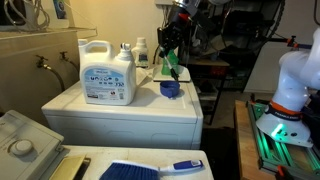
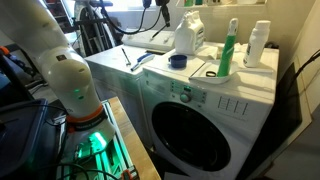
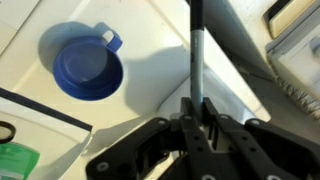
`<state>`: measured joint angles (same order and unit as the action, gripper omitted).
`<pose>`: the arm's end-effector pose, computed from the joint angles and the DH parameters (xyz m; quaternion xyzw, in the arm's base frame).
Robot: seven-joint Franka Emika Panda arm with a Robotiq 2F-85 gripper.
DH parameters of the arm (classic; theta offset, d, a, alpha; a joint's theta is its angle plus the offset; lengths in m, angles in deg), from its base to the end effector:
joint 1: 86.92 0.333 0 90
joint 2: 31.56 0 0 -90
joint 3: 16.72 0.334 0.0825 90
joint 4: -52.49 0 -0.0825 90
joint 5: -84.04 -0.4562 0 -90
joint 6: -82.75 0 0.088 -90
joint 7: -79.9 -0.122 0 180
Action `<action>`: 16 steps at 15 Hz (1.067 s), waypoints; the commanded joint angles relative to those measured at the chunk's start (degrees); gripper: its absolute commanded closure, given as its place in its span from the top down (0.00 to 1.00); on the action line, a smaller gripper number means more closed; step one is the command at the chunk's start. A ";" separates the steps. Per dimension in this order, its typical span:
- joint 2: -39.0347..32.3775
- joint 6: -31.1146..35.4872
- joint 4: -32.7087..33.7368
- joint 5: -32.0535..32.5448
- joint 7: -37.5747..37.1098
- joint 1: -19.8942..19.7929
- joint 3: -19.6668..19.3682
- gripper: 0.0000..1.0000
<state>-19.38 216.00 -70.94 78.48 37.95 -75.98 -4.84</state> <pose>0.5440 0.2371 0.5055 -0.9638 0.1869 -0.1493 0.1174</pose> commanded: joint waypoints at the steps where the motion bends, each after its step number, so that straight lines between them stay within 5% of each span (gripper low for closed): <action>1: 0.58 -0.36 -0.23 -1.82 2.57 -0.38 0.96 0.13; 4: 1.28 -0.49 -0.72 -2.90 5.25 -0.32 0.72 0.13; 5: 1.47 2.93 -1.79 -9.49 10.96 1.95 -0.44 0.03; 9: 5.76 10.25 -3.96 -17.96 21.13 5.59 1.21 0.03; 16: 6.24 11.05 -2.74 -35.90 47.30 15.26 -0.46 0.03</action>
<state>-13.37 225.81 -72.76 50.58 74.46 -64.60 -3.36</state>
